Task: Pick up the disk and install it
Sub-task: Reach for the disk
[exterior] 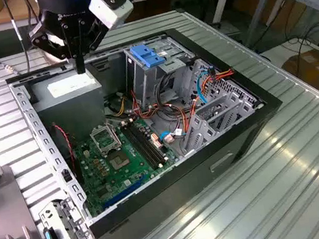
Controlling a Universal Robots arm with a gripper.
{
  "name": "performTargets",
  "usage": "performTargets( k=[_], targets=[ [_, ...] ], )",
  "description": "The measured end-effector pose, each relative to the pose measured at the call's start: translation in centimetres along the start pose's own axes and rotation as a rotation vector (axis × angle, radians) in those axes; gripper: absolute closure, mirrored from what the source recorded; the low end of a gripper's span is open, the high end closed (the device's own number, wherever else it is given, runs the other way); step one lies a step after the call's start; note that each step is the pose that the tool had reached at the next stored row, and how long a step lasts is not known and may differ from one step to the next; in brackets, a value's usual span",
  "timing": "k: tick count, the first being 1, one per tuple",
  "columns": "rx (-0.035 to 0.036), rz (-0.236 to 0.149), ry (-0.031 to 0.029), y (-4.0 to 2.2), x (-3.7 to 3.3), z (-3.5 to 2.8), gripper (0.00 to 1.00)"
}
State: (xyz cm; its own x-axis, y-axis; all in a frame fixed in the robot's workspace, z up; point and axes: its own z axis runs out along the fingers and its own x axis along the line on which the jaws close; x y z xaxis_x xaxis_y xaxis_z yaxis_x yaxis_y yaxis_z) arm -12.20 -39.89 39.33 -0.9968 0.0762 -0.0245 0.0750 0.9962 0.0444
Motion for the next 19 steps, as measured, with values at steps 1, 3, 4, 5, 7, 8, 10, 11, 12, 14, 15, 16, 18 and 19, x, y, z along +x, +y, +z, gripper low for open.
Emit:
performTargets(
  k=[1, 3, 4, 5, 7, 8, 10, 11, 12, 14, 15, 16, 18, 19],
  targets=[
    [0.0000, 0.000, 0.0000, 0.00, 0.00, 0.00, 0.89],
    [0.0000, 0.000, 0.0000, -0.01, 0.12, 0.00, 0.89],
    [0.0000, 0.000, -0.0001, -0.02, 0.19, 0.00, 0.89],
    [0.0000, 0.000, -0.0001, -0.02, 0.28, -0.01, 0.89],
    [0.0000, 0.000, 0.0000, -0.04, 0.52, -0.02, 0.89],
    [0.0000, 0.000, 0.0000, -0.07, 0.88, -0.03, 0.89],
    [0.0000, 0.000, 0.0000, -0.10, 1.42, -0.04, 0.89],
    [0.0001, 0.000, 0.0000, -0.13, 1.75, -0.05, 0.89],
    [0.0001, 0.000, 0.0000, -0.14, 1.93, -0.05, 0.89],
    [0.0001, 0.000, 0.0000, -0.16, 2.21, -0.06, 0.89],
    [0.0000, 0.000, 0.0000, -0.18, 2.34, -0.06, 0.89],
    [0.0000, 0.000, 0.0000, -0.18, 2.44, -0.07, 0.89],
    [0.0000, 0.000, 0.0000, -0.20, 2.75, -0.08, 0.89],
    [0.0000, 0.000, 0.0000, -0.21, 2.85, -0.08, 0.89]
  ],
)
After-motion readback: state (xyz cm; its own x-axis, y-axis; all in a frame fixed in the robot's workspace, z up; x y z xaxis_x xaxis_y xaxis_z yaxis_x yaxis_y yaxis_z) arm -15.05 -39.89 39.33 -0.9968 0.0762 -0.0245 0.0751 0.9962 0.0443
